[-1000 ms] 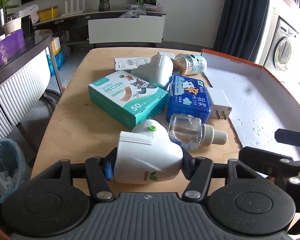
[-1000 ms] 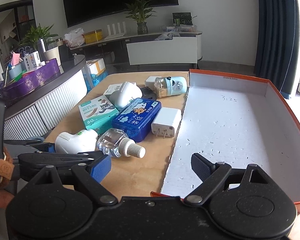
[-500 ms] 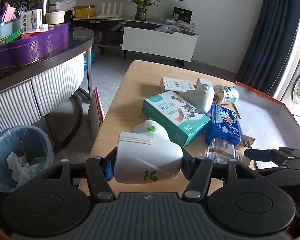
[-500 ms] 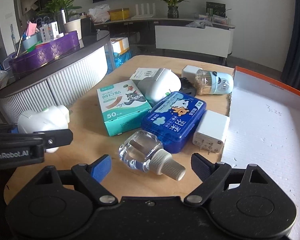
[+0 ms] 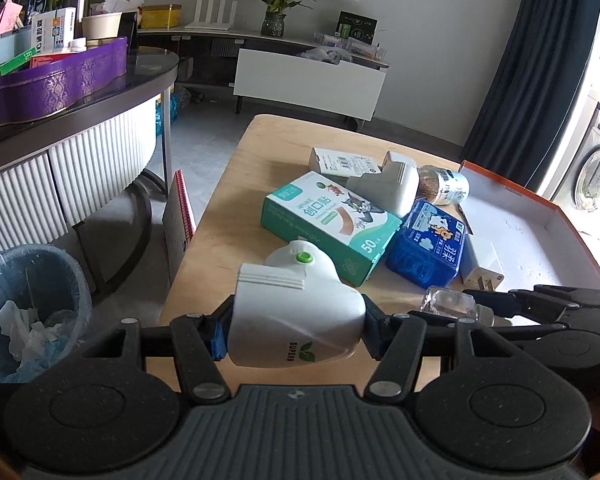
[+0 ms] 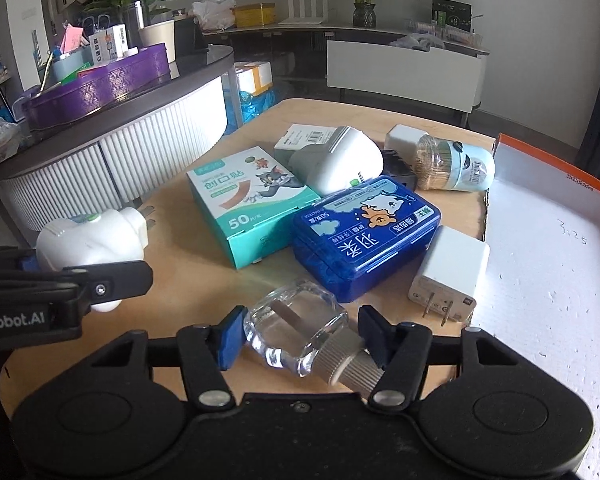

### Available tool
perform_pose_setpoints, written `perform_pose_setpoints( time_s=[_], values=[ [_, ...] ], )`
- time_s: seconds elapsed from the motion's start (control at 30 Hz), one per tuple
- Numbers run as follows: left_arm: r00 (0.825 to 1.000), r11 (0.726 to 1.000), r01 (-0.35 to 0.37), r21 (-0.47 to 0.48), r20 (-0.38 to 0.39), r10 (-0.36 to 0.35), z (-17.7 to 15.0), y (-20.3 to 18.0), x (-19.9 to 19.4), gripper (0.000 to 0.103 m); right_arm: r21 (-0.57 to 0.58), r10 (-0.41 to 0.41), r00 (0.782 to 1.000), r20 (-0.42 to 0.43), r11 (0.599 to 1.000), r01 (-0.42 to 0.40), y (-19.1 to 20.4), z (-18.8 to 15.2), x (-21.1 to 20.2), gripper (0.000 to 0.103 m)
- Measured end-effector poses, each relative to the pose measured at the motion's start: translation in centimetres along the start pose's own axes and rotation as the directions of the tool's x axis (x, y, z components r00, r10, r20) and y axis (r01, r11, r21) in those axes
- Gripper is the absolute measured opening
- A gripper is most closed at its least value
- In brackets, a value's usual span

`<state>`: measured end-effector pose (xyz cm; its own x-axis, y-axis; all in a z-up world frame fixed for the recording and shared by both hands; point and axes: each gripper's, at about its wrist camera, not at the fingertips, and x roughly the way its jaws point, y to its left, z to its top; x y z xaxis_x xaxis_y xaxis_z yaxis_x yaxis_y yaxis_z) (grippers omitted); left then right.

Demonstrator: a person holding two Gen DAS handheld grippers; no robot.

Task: Organize rigid objects
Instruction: 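Grasp the white heater with left tool while right tool grasps the glass refill bottle, then carry the heater with left tool while right tool carries the bottle over the orange-rimmed box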

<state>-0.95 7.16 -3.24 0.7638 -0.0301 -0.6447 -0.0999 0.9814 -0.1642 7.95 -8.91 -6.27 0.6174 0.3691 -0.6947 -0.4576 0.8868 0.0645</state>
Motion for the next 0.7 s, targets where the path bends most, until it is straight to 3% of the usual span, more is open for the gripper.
perform_pose_setpoints(
  time_s=[0.07, 0.2, 0.47, 0.7],
  values=[
    [1.0, 1.0, 0.009, 0.012, -0.001, -0.009, 0.1, -0.4, -0.1, 0.061, -0.01, -0.014, 1.0, 0.02, 1.0, 0.014, 0.0, 0.1, -0.8, 0.061],
    [1.0, 0.999, 0.026, 0.032, -0.006, -0.026, 0.2, -1.3, 0.0, 0.061, -0.022, -0.032, 0.999, 0.016, 0.999, 0.033, -0.4, 0.4, -2.0, 0.054],
    [1.0, 0.999, 0.027, 0.038, -0.016, -0.027, 0.1, -1.5, 0.1, 0.061, -0.048, 0.013, 0.999, -0.044, 0.999, -0.015, -0.8, -0.7, -1.0, 0.06],
    [0.999, 0.999, 0.028, 0.035, -0.018, -0.027, 0.2, -1.7, 0.1, 0.061, -0.047, 0.029, 0.999, -0.019, 0.998, -0.03, -0.9, -0.4, 0.0, 0.06]
  ],
)
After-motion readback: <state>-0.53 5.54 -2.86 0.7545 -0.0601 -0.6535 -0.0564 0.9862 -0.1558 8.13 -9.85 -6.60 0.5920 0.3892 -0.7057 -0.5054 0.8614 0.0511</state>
